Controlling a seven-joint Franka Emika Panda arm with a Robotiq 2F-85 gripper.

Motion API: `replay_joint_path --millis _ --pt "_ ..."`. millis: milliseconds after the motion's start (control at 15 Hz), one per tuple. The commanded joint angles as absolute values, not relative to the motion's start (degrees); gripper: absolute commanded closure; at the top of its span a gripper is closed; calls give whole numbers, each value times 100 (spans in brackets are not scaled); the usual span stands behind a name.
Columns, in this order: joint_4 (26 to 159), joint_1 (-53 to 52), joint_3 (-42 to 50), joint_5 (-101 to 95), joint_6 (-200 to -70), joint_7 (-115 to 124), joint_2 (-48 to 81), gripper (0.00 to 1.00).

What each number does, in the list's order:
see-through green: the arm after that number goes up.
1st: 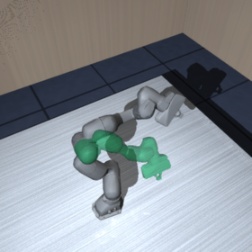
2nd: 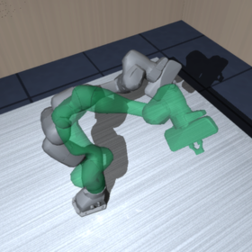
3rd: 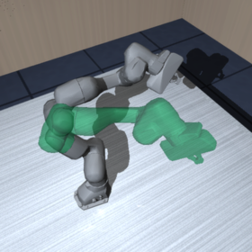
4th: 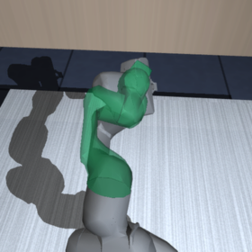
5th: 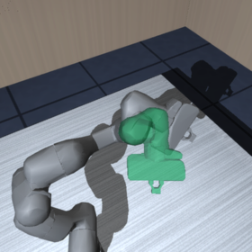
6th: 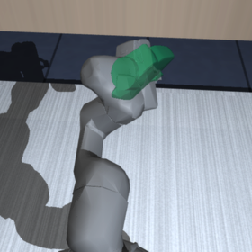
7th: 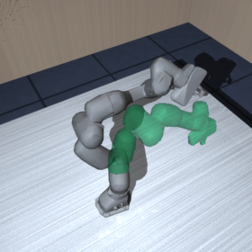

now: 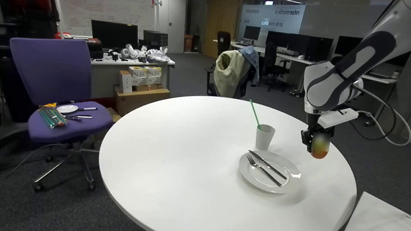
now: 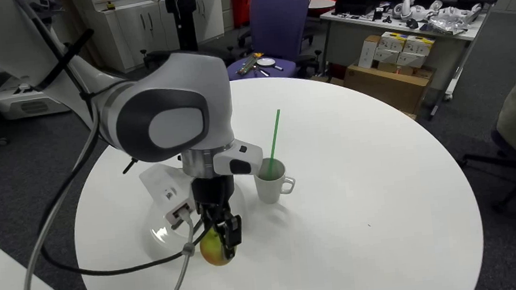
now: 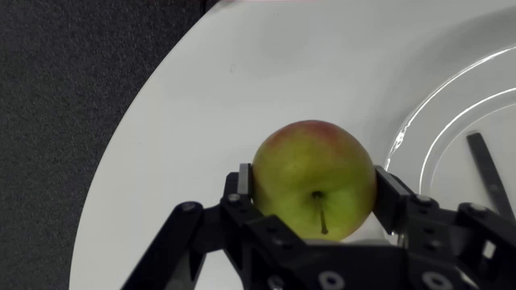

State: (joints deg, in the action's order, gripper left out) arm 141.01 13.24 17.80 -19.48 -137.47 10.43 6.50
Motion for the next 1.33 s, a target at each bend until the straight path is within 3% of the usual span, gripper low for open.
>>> replay_joint_path --millis 0,533,867,1267 --pt "13889 1413 1808 -2374 -14338 556 933 51" --pt "13596 1274 1678 -2954 -15518 -286 1193 51" --pt "13555 1927 1118 -1185 -16490 -2036 1697 51" --pt "13071 3370 -139 775 -16205 -4038 2302 51"
